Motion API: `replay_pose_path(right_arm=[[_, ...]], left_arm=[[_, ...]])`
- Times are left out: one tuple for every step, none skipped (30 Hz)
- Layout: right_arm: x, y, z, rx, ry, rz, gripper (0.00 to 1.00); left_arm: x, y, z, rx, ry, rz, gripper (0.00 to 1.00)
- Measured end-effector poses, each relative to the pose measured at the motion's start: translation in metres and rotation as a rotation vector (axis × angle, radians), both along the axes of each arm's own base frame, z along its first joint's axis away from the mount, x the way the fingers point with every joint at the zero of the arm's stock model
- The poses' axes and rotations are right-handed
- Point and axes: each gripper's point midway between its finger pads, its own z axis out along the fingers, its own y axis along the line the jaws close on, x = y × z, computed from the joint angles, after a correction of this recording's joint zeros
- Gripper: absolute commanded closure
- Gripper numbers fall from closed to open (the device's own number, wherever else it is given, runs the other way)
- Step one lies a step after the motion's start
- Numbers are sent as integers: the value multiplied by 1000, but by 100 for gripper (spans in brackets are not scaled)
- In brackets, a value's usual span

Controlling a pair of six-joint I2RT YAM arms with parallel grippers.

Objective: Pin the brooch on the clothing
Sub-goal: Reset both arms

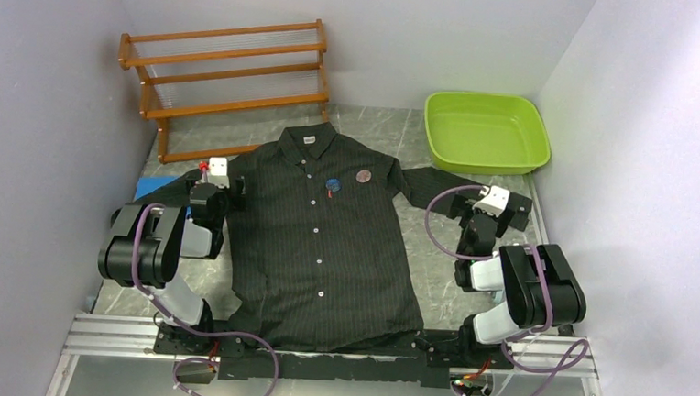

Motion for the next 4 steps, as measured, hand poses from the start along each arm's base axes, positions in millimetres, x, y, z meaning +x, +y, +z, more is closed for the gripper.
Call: replay_pose_path(right_arm=[[0,0,-1,0,4,-1,0],[0,0,-2,1,9,-1,0],[0,0,-3,1,17,-1,0],[0,0,-4,1,21,-2,0]], left_arm=[[0,0,0,0,1,0,4],[0,0,-1,0,2,0,3],[0,0,-1,0,3,0,3],[0,0,-1,0,3,0,3]])
